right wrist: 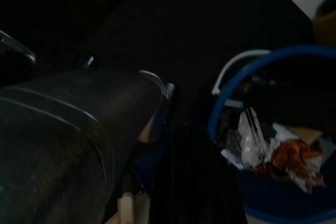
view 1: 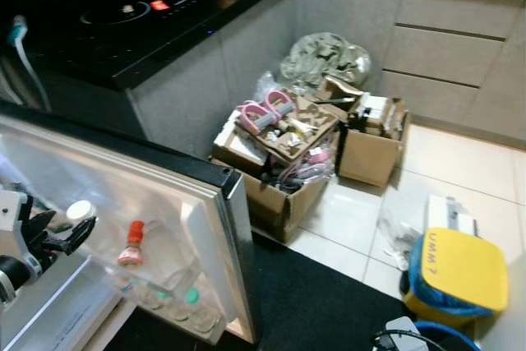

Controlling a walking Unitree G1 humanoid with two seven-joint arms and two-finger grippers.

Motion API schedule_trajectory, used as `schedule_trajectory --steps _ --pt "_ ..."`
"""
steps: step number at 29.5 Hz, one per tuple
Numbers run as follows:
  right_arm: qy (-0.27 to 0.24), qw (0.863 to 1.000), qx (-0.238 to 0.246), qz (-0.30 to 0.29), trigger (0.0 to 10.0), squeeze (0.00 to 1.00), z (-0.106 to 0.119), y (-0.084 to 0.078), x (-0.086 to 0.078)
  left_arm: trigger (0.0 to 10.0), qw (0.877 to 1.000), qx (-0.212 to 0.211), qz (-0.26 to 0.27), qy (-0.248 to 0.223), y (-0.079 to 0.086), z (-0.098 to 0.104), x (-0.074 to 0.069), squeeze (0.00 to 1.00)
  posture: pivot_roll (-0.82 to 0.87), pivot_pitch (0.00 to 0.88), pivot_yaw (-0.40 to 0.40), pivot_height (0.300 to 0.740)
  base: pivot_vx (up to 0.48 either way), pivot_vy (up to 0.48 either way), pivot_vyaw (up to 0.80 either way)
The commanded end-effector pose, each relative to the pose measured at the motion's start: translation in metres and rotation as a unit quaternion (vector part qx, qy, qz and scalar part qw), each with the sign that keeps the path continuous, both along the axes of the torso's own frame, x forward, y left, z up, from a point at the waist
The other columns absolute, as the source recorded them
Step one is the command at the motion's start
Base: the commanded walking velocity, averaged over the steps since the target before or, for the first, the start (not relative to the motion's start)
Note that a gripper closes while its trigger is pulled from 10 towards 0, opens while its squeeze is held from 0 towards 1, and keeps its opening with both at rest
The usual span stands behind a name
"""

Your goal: Restocking fridge

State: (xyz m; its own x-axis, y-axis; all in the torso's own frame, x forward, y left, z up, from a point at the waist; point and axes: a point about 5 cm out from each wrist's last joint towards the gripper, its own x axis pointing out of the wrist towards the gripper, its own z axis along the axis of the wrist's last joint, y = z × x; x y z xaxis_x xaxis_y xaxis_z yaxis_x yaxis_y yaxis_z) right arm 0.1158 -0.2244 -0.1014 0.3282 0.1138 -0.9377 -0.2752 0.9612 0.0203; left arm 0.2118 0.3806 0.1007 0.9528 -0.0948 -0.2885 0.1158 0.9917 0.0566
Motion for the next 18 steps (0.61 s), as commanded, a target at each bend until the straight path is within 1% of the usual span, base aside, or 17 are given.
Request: schedule_trajectory --steps 1,13,16,18 --pt "-0.003 1.000 0.007 0.004 10.0 0.00 -0.0006 0.0035 -0.0003 10.0 1.000 -0.001 -0.005 0.002 -0.0037 -0.0046 0.0021 0.00 -0.05 0.001 0.026 0.740 0.000 0.000 0.76" --pt "0.000 1.000 0.010 0.005 10.0 0.00 -0.0015 0.0054 -0.0025 10.0 1.000 0.000 -0.014 -0.016 -0.0035 -0.0014 0.0043 0.00 -0.05 0.007 0.030 0.740 0.000 0.000 0.77" --pt "-0.002 1.000 0.011 0.006 10.0 0.00 -0.0012 0.0058 -0.0012 10.0 0.999 -0.007 -0.026 -0.030 -0.0047 0.0033 0.0052 0.00 -0.05 0.005 0.032 0.740 0.000 0.000 0.76" --pt "-0.002 1.000 0.011 0.006 10.0 0.00 -0.0012 0.0058 -0.0012 10.0 0.999 -0.007 -0.026 -0.030 -0.0047 0.0033 0.0052 0.00 -0.05 0.005 0.032 0.740 0.000 0.000 0.77"
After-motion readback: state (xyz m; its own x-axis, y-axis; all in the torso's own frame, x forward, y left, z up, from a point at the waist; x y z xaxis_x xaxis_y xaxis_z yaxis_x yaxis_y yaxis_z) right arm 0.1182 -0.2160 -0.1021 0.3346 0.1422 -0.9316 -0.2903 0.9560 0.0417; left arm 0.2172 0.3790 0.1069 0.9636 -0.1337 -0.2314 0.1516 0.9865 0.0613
